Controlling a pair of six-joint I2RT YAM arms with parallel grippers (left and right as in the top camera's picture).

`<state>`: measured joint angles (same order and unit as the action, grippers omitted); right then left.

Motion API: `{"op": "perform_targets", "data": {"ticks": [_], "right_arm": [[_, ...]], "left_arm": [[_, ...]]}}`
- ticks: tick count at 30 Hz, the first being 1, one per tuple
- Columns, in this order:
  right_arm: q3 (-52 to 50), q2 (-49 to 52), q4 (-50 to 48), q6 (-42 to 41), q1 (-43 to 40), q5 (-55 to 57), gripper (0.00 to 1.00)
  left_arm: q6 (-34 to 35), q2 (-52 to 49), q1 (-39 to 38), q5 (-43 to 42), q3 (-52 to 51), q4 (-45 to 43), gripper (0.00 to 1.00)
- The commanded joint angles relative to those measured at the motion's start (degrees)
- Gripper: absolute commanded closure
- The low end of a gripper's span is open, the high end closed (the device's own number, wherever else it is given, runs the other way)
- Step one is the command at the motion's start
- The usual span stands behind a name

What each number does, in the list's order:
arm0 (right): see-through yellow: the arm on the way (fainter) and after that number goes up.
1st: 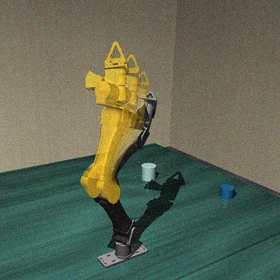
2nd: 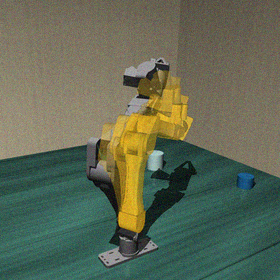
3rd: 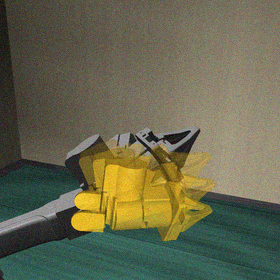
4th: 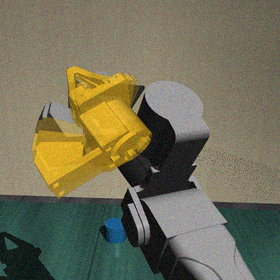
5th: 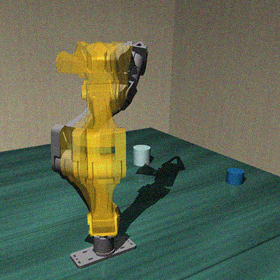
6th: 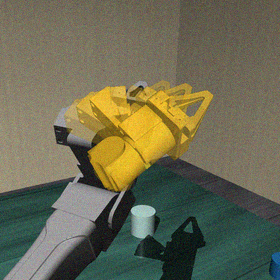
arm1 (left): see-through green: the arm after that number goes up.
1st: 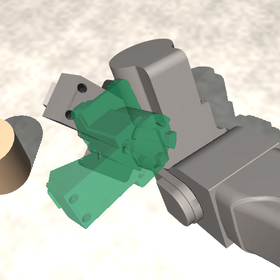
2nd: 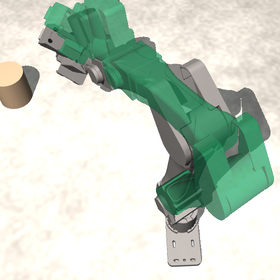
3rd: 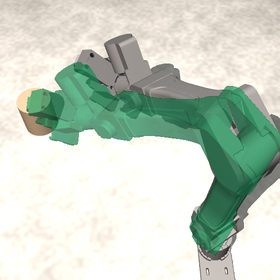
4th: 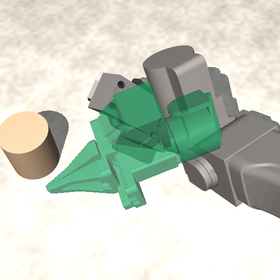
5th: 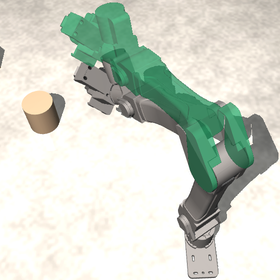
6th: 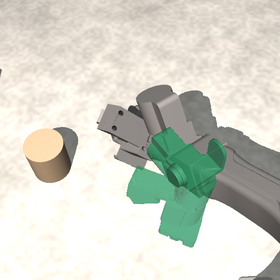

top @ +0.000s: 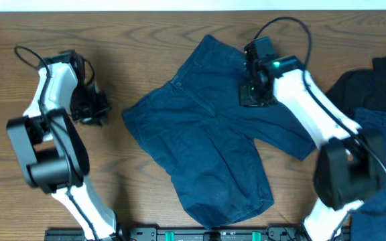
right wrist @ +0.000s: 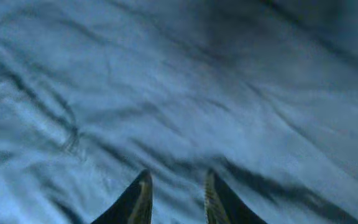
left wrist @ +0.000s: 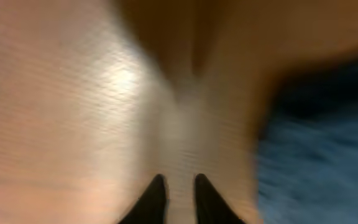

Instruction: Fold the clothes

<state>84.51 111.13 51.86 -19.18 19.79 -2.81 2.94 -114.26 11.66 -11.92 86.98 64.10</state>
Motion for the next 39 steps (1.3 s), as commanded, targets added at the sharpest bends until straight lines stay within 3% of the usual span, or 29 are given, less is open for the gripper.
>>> {"op": "perform_targets", "data": {"ticks": [1,3,11,14,16,20,24,31,33,39], "right_arm": [[-0.33,4.66,-2.97,1.07,0.37,-4.85,0.86],[-0.35,8.2,-4.9,0.98,0.63,-7.34,0.99],[-0.33,19.87,-16.72,0.87,5.03,-24.85,0.99],[-0.22,20.48,-21.24,4.7,9.03,-27.67,0.99],[1.38,19.52,-19.89,8.48,11.54,-25.81,0.99],[4.59,15.65,-14.75,7.26,12.57,-17.68,0.99],[5.11,7.28,-11.1,10.32,9.84,-15.65,0.99],[5.11,-7.28,-5.97,10.29,3.32,-11.96,0.99],[5.11,-9.75,-4.59,10.25,1.92,-11.98,0.99],[5.09,-13.0,-1.7,10.25,-0.35,-11.98,0.99]], "left_arm": [[-4.44,3.58,-2.89,-7.1,0.24,-1.03,0.64],[-4.46,3.63,-4.31,-7.15,0.24,-1.49,0.62],[-7.02,3.48,-9.73,-7.1,0.24,-0.13,0.6],[-7.04,3.48,-9.86,-6.84,0.24,0.11,0.57],[-7.02,3.48,-9.86,-6.84,0.24,-0.26,0.55],[-7.45,3.41,-9.88,-4.72,0.13,-1.99,0.53],[-7.43,3.28,-9.9,-4.52,-1.57,-6.25,0.46],[-8.96,2.8,-12.87,-7.58,-7.69,-16.68,0.46],[-9.46,2.8,-14.4,-7.63,-9.68,-19.78,0.48],[-15.19,2.69,-19.52,-8.48,-13.57,-28.22,0.73]]}}
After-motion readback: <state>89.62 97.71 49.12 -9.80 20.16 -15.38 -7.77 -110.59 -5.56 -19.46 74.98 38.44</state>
